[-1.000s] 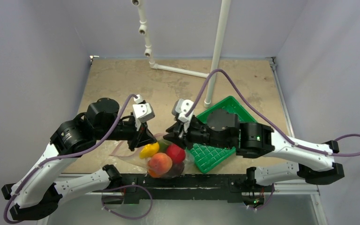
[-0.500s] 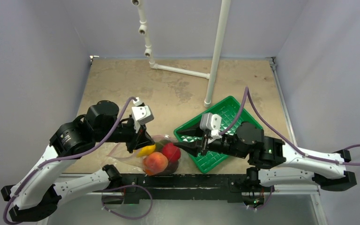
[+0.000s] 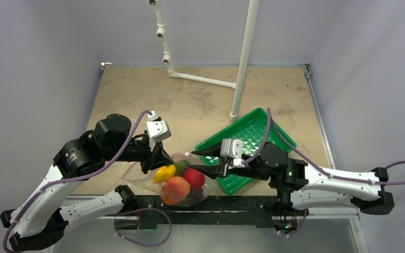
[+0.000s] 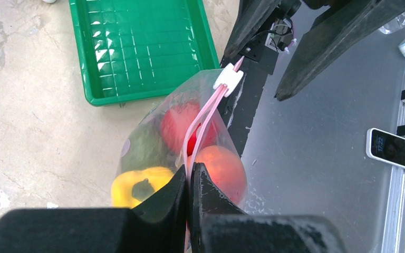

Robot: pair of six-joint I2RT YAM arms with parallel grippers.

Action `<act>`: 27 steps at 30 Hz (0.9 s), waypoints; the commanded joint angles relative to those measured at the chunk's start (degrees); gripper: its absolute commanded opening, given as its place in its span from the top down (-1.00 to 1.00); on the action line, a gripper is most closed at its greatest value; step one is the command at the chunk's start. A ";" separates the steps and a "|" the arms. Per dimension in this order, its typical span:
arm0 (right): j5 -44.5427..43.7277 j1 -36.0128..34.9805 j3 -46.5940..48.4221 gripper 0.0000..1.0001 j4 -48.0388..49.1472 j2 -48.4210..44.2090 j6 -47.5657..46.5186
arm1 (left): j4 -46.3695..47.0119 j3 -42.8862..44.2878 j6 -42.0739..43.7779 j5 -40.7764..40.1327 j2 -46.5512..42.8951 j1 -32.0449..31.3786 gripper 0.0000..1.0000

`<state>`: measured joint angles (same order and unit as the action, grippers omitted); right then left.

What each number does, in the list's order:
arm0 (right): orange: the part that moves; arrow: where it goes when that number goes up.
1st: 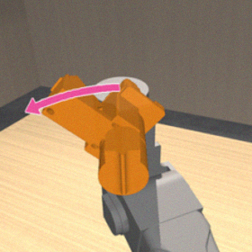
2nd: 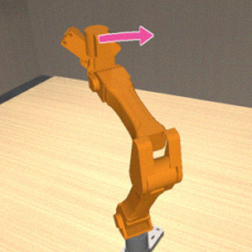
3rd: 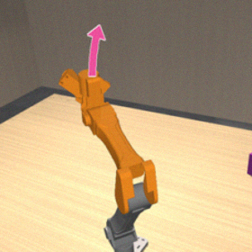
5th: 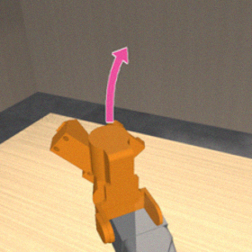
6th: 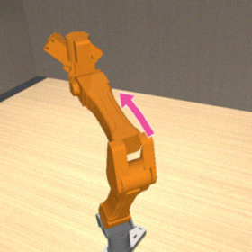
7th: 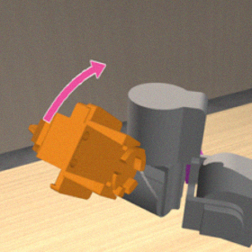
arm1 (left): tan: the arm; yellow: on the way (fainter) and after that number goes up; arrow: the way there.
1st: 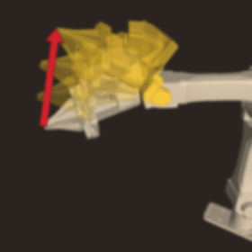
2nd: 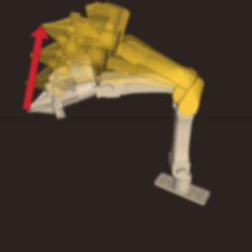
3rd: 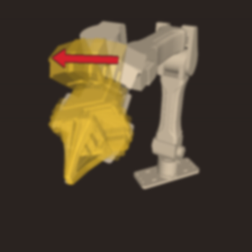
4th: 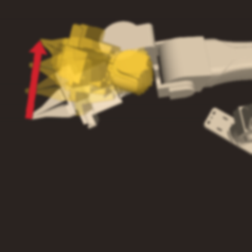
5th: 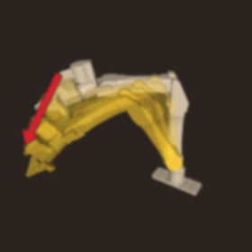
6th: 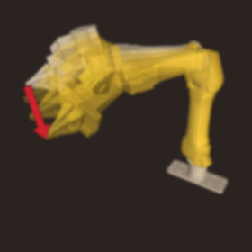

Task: Place the food in the zip-top bag and seal the zipper
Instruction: Adjust the zipper food storage bag at the center of the board.

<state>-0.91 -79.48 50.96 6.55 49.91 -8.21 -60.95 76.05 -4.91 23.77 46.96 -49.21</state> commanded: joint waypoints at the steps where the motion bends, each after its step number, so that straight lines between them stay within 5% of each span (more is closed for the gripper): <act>1: 2.83 -0.06 -1.58 0.15 6.01 0.88 -1.37 | 2.76 1.14 0.22 1.91 -1.03 0.00 1.00; 20: 2.72 -0.08 -5.17 0.27 17.17 7.76 0.29 | 3.06 1.45 0.50 3.23 -2.19 0.04 1.00; 22: 3.32 -0.06 -5.47 0.39 18.03 8.23 0.30 | 3.12 1.26 0.40 3.40 -2.54 0.03 1.00; 26: 3.72 -0.06 -5.10 1.00 17.87 9.15 0.17 | 3.07 0.91 0.34 4.01 -3.07 0.06 1.00; 27: 3.76 -0.06 -5.27 1.00 17.95 9.10 0.13 | 3.08 0.78 0.30 4.09 -3.17 0.00 1.00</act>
<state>1.50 -79.48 45.60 20.99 59.02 -8.19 -60.99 76.05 -4.91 25.76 44.93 -49.21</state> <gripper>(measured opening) 0.036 0.015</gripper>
